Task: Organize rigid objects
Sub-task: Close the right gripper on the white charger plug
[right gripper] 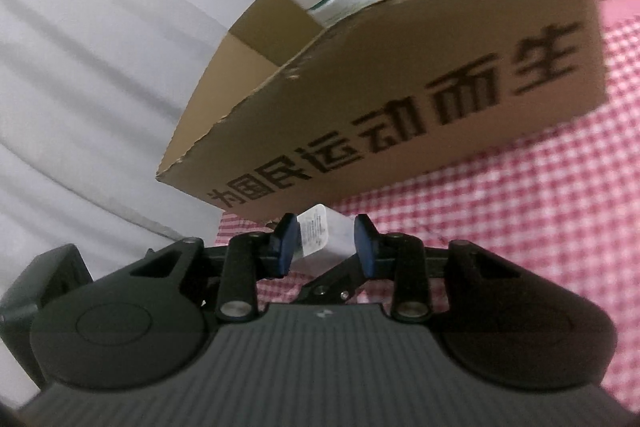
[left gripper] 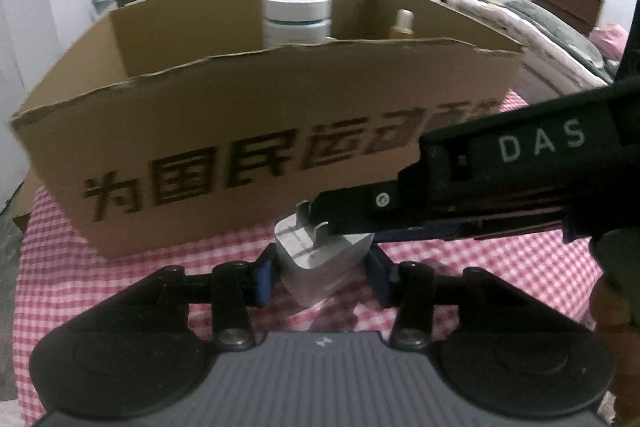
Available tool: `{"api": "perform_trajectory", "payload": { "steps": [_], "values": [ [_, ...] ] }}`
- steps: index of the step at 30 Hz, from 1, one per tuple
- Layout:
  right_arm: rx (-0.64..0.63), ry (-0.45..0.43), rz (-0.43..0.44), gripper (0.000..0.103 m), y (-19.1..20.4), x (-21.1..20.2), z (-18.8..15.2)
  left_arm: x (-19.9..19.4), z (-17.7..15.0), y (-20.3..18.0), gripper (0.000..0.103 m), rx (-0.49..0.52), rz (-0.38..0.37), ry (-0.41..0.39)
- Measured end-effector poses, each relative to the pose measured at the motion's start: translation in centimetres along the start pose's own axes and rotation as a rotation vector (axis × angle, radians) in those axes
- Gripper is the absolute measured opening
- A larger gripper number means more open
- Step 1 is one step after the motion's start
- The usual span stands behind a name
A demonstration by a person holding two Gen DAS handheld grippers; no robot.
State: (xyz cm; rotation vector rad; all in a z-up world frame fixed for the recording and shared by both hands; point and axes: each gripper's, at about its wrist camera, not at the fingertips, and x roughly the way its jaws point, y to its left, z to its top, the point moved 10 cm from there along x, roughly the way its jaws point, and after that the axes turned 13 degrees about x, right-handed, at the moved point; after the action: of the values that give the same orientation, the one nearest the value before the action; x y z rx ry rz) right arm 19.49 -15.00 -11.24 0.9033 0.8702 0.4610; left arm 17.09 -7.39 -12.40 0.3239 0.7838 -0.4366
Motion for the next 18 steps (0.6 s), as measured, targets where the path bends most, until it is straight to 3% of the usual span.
{"api": "perform_trajectory", "payload": {
  "steps": [8,18],
  "values": [
    [0.034,-0.049,-0.017,0.03,-2.0,-2.6,0.3,0.3,0.6,-3.1,0.048,0.045,-0.029,-0.002],
    [0.034,-0.05,-0.01,0.032,-1.9,-2.5,0.2,0.1,0.5,-3.1,0.047,0.067,-0.007,0.004]
  ]
}}
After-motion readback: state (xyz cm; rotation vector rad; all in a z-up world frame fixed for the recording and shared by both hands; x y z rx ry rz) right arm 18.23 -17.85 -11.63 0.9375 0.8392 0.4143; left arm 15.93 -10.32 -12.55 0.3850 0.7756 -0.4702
